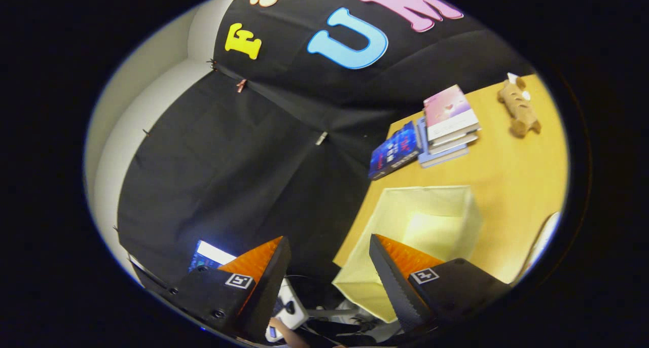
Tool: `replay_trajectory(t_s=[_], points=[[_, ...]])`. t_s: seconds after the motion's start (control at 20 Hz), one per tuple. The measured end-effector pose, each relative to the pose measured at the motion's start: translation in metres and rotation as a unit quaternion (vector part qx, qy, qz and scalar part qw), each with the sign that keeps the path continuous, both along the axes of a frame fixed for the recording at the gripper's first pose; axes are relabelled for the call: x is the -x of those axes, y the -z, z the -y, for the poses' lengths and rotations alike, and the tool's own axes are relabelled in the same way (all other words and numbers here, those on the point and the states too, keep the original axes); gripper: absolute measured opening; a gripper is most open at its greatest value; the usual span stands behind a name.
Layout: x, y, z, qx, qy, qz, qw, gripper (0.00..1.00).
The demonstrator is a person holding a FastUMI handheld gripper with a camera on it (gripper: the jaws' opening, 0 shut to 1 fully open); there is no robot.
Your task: Open the storage box then place both shoes into the box .Put the left shoe in first, then the right shoe, with the right side of both shoes facing outward in a uniform manner.
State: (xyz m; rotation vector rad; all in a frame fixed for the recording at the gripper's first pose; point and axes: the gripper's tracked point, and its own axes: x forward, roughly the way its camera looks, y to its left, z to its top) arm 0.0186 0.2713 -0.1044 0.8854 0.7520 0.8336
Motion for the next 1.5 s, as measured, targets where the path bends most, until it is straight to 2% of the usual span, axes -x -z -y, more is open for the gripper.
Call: replay_trajectory(t_s=[0.2, 0.35, 0.5, 0.75, 1.0, 1.05, 1.1, 1.45, 1.5], points=[[-0.004, 0.057, 0.08, 0.101, 0.065, -0.019, 0.993, 0.96], [-0.006, 0.104, 0.143, 0.169, 0.114, -0.061, 0.977, 0.96], [0.008, 0.141, 0.191, 0.224, 0.13, -0.111, 0.96, 0.97], [0.038, 0.2, 0.225, 0.282, 0.108, -0.177, 0.937, 0.95], [0.055, 0.252, 0.239, 0.342, 0.076, -0.209, 0.913, 0.83], [0.055, 0.259, 0.241, 0.35, 0.069, -0.213, 0.91, 0.83], [0.056, 0.265, 0.242, 0.357, 0.063, -0.218, 0.906, 0.76], [0.06, 0.301, 0.237, 0.385, 0.002, -0.234, 0.893, 0.74], [0.06, 0.307, 0.238, 0.392, -0.001, -0.236, 0.889, 0.62]])
